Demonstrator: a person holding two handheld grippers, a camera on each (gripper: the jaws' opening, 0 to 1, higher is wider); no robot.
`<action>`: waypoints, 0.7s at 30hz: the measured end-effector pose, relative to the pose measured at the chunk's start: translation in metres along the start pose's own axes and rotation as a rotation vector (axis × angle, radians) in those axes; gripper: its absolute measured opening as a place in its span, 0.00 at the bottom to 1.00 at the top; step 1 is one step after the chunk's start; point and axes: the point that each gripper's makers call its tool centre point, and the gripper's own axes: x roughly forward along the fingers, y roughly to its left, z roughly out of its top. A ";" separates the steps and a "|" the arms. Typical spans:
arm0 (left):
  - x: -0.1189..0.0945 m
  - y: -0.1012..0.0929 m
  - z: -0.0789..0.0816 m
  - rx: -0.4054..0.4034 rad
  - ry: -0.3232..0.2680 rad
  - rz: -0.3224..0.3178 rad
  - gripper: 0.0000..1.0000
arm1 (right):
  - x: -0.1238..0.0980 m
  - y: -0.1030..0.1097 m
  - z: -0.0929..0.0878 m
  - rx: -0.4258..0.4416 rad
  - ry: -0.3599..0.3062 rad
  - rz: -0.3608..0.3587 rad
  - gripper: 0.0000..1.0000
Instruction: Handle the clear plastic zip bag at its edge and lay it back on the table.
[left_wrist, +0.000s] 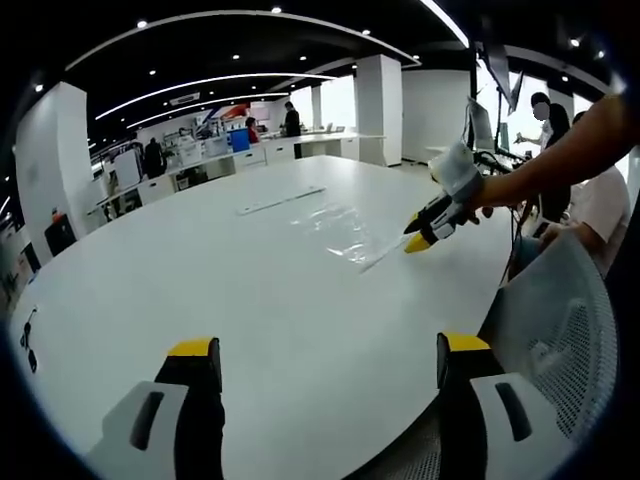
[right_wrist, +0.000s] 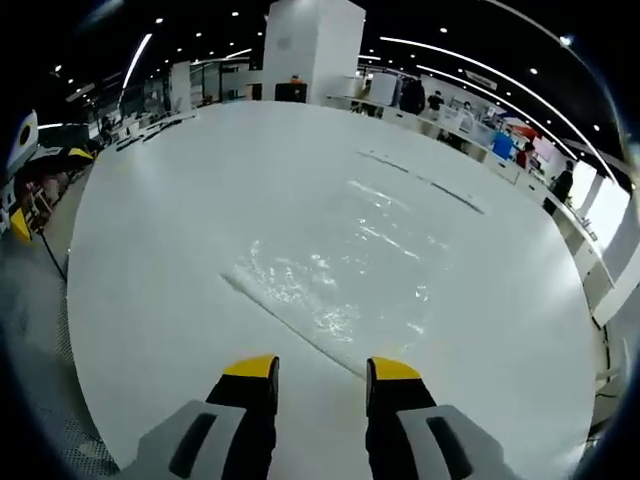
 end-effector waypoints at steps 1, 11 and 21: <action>0.000 0.000 0.000 -0.001 -0.001 0.001 0.87 | 0.000 -0.001 0.001 0.003 -0.006 -0.002 0.32; 0.000 0.001 -0.001 0.002 0.006 0.001 0.87 | 0.006 -0.003 -0.003 0.062 0.004 0.004 0.31; -0.001 0.002 -0.001 0.003 0.010 0.006 0.86 | 0.009 0.010 0.000 0.083 0.010 0.046 0.23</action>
